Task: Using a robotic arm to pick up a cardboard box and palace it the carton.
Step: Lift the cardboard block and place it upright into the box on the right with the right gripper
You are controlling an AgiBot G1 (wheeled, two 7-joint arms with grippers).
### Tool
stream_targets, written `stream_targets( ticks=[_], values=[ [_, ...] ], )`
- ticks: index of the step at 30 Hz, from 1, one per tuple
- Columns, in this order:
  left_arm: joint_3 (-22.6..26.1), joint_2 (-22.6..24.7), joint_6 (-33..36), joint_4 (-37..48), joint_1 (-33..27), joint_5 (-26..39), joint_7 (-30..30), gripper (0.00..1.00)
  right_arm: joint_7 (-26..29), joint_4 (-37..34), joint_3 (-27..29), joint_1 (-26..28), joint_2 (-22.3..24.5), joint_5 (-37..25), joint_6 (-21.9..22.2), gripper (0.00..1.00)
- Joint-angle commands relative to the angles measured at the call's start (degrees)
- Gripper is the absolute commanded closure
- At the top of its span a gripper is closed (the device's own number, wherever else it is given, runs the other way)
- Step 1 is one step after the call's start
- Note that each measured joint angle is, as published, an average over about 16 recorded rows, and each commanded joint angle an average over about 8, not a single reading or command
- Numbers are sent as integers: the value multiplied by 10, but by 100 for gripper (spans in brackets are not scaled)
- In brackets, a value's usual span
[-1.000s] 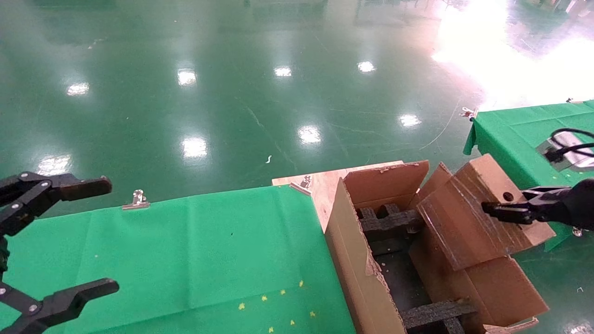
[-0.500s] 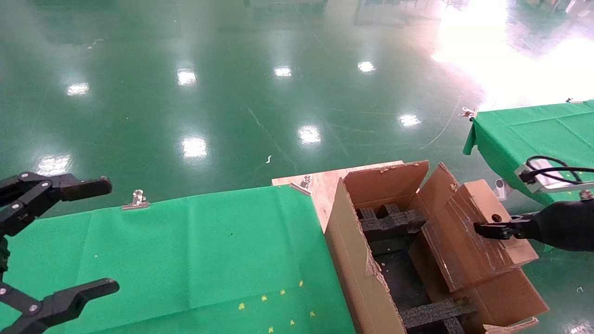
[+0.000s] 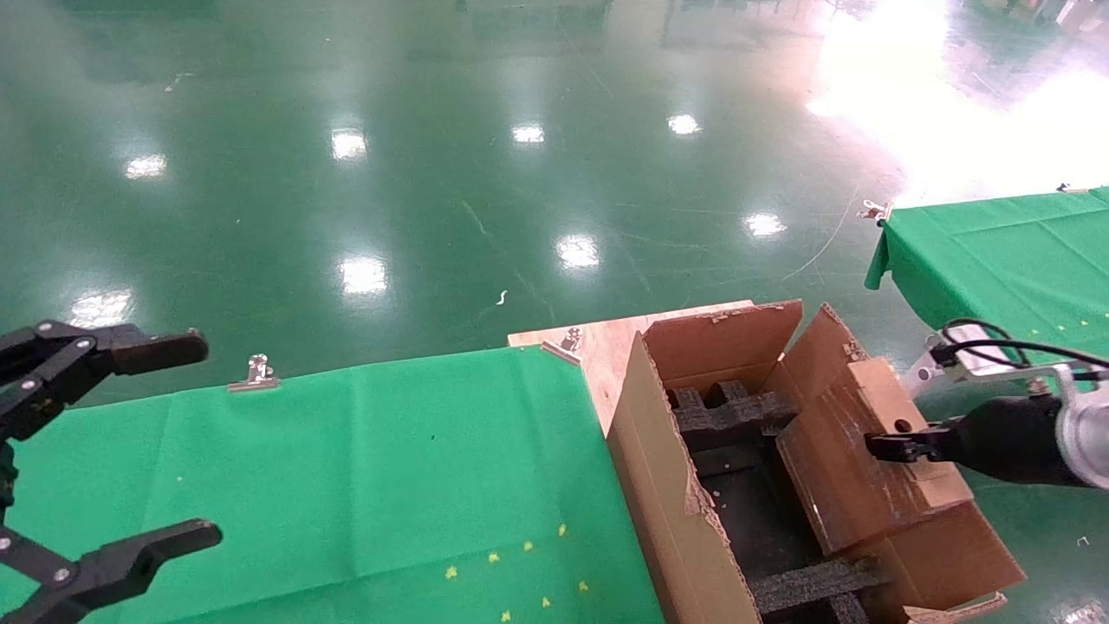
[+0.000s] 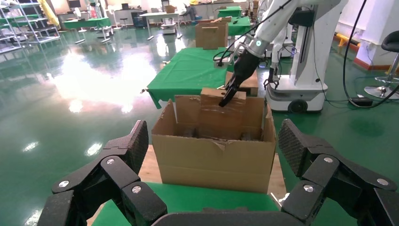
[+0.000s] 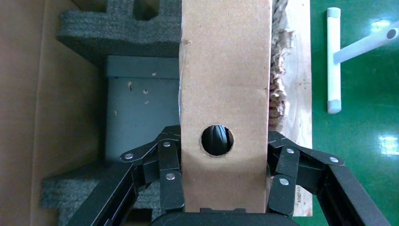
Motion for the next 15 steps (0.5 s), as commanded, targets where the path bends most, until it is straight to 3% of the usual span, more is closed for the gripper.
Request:
stream_targets(
  ticks=[1, 15],
  values=[
    [0, 0, 0, 0, 0, 0, 0, 0, 5, -3, -4, -8, -7, -2, 12, 100],
    [0, 0, 0, 0, 0, 0, 0, 0, -4, -91, -21, -50, -79, 11, 61, 100]
  ],
)
